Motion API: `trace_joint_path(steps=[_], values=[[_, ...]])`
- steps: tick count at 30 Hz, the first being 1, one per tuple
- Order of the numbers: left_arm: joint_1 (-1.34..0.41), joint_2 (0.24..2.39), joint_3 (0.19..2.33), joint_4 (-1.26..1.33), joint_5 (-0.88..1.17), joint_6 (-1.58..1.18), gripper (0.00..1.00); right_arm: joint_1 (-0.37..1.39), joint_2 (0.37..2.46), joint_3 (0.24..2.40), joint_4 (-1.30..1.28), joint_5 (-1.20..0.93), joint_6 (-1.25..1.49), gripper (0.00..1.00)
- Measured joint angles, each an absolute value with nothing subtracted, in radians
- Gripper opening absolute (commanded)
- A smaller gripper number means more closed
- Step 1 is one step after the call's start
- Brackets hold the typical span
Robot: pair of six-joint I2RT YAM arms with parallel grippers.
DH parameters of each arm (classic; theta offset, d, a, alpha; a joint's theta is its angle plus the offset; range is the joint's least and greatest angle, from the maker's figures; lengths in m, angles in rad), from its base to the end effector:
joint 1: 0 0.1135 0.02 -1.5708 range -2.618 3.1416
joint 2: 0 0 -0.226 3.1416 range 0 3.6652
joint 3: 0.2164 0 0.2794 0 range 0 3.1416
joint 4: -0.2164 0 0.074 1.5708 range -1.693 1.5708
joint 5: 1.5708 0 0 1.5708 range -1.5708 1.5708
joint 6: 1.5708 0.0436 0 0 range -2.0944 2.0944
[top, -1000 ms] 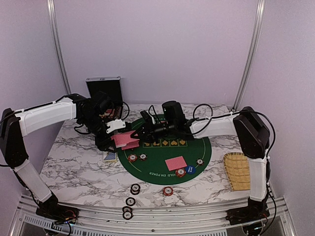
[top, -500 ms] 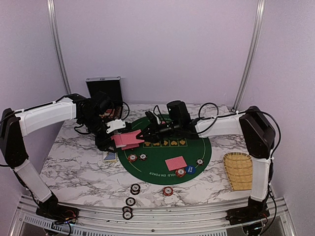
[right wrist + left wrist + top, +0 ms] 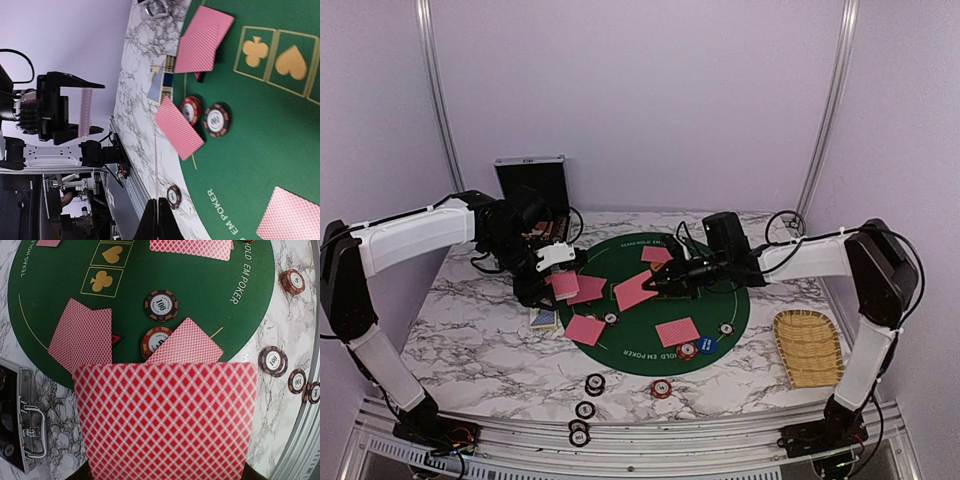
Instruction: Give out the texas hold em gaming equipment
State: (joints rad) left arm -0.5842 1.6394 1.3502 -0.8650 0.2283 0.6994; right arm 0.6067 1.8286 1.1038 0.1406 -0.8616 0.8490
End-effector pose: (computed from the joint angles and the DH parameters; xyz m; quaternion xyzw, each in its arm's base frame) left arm 0.2959 -0.2075 0.2121 0.6008 0.7645 -0.0994 0.2115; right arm 0.3156 0.2593 0.1396 -0.0996 0.8183 0.5609 0.0766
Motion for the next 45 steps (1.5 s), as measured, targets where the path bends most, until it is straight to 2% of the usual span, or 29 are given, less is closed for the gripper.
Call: trace_joint_path(steps=[10,18,19,26,33,37,45], values=[[-0.584,1.639,1.341,-0.865,0.237,0.699,0.0,0.562,1.792,1.021,-0.05,-0.832,0.709,0.0],[-0.584,1.639,1.33,-0.865,0.251,0.699,0.0,0.489,1.753,1.001,-0.225,-0.73,0.566,0.0],[-0.584,1.639,1.328,-0.865,0.253,0.699,0.0,0.485,1.753,1.001,-0.239,-0.719,0.552,0.03],[-0.584,1.639,1.328,-0.866,0.255,0.699,0.0,0.474,1.765,1.004,-0.336,-0.633,0.467,0.39],[-0.584,1.639,1.328,-0.867,0.255,0.699,0.0,0.474,1.766,1.027,-0.459,-0.517,0.402,0.6],[-0.584,1.639,1.328,-0.867,0.255,0.699,0.0,0.475,1.731,1.067,-0.51,-0.431,0.384,0.67],[-0.584,1.639,1.328,-0.875,0.253,0.699,0.0,0.584,1.672,1.151,-0.435,-0.442,0.439,0.69]])
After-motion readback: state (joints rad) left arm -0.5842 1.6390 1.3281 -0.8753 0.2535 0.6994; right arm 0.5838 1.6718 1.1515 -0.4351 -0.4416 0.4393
